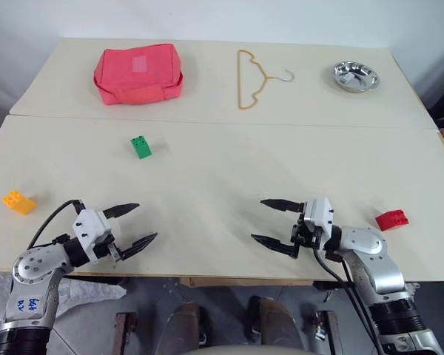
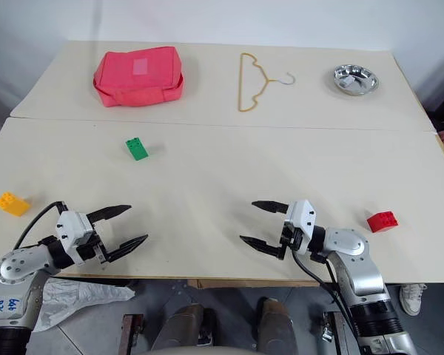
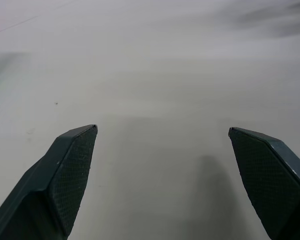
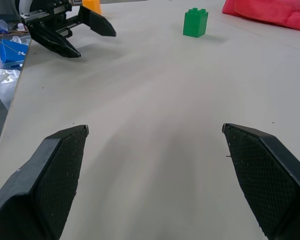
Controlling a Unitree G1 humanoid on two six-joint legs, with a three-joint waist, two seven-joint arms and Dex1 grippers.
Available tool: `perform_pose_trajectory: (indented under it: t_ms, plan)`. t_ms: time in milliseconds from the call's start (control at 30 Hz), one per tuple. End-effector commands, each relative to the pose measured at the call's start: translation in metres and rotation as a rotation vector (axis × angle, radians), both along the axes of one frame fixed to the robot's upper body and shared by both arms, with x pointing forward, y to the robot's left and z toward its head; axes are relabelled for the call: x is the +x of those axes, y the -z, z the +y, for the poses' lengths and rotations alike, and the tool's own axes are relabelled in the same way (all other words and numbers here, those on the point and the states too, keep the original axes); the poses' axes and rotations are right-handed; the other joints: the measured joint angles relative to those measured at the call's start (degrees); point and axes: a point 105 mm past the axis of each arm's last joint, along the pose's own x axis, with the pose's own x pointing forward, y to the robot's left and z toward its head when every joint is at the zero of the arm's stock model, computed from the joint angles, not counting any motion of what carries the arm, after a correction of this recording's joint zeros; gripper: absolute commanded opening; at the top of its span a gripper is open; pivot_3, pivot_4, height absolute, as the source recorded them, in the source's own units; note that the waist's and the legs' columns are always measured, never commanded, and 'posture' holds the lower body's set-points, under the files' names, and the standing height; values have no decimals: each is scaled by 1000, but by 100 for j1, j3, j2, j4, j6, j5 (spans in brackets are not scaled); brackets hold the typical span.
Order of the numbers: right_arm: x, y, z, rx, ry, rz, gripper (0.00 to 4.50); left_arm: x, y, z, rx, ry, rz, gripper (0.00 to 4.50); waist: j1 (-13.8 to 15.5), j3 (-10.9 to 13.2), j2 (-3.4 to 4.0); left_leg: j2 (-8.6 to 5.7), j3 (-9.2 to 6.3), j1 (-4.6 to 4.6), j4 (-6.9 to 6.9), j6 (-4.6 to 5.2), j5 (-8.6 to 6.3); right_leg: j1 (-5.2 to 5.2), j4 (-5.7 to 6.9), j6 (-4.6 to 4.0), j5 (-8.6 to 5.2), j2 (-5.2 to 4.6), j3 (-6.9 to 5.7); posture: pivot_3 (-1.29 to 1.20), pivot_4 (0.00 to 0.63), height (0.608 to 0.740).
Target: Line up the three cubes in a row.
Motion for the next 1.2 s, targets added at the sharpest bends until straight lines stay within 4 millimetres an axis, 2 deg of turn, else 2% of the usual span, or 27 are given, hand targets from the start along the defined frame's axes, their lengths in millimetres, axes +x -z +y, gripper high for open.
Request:
perform_pose_trajectory:
  t_ms: [33,167,233,400,533,600,667,733,800,867,967,1067,1200]
  plan:
    - [-2,-8,0,7,-1,-41,4500,1,-9,-1,-16,8,-13,4475,0,0,0,0,0,0,0,0,0,0,0,0,0,0,0,0,150,740]
    - [-7,-17,-8,46,46,-25,4500,1,-12,-17,-36,59,32,4475,13,0,0,0,-1,-1,0,0,0,0,0,0,0,0,0,0,150,740]
    - [-10,-25,-17,82,91,-14,4500,-3,-26,-35,-147,166,56,4475,34,0,-1,-3,-6,-4,0,0,0,0,0,0,0,-2,-1,0,150,740]
    - [-17,-51,-50,142,297,-71,4500,-5,-41,-72,-130,322,6,4475,90,-2,-1,-4,-5,-3,4,0,0,2,0,0,0,-3,2,0,150,740]
    - [-28,-66,-115,117,624,-161,4500,1,-42,-100,-134,470,15,4475,161,-4,4,-5,-1,-3,3,0,0,1,0,0,0,1,2,0,150,740]
    - [-44,-73,-155,108,806,-208,4500,9,-43,-116,-149,532,27,4475,202,-5,5,-12,-2,-4,3,1,0,3,0,1,0,-1,3,0,150,740]
    - [-61,-72,-185,102,945,-227,4500,11,-38,-130,-124,603,24,4475,230,-6,7,-21,0,-4,3,4,2,3,-1,3,1,-2,7,0,150,740]
    - [-78,-63,-207,84,1059,-208,4500,11,-31,-141,-96,654,27,4475,201,-9,7,-43,4,-1,2,4,2,4,-2,3,1,1,8,0,150,740]
    - [-100,-42,-232,33,1201,-158,4500,14,-28,-154,-104,682,25,4475,159,-10,8,-44,6,3,-6,4,2,4,-3,3,1,4,9,0,150,740]
    - [-117,-27,-247,-6,1291,-113,4500,15,-28,-163,-123,692,19,4475,150,-10,8,-44,7,4,-12,1,4,3,-6,3,1,5,10,0,150,740]
    - [-122,-25,-241,-3,1280,-71,4500,15,-26,-169,-118,709,1,4475,89,-14,17,-38,22,11,-12,2,4,-1,0,3,1,4,31,0,150,740]
    - [-110,-37,-224,23,1192,-38,4500,19,-29,-168,-141,692,-4,4475,0,-15,19,-8,52,52,-21,2,4,8,15,3,1,4,68,0,150,740]
    - [-96,-42,-220,45,1178,154,4500,22,-31,-166,-142,687,-14,4475,5,-14,18,1,74,83,-24,5,1,17,25,1,1,3,123,0,150,740]
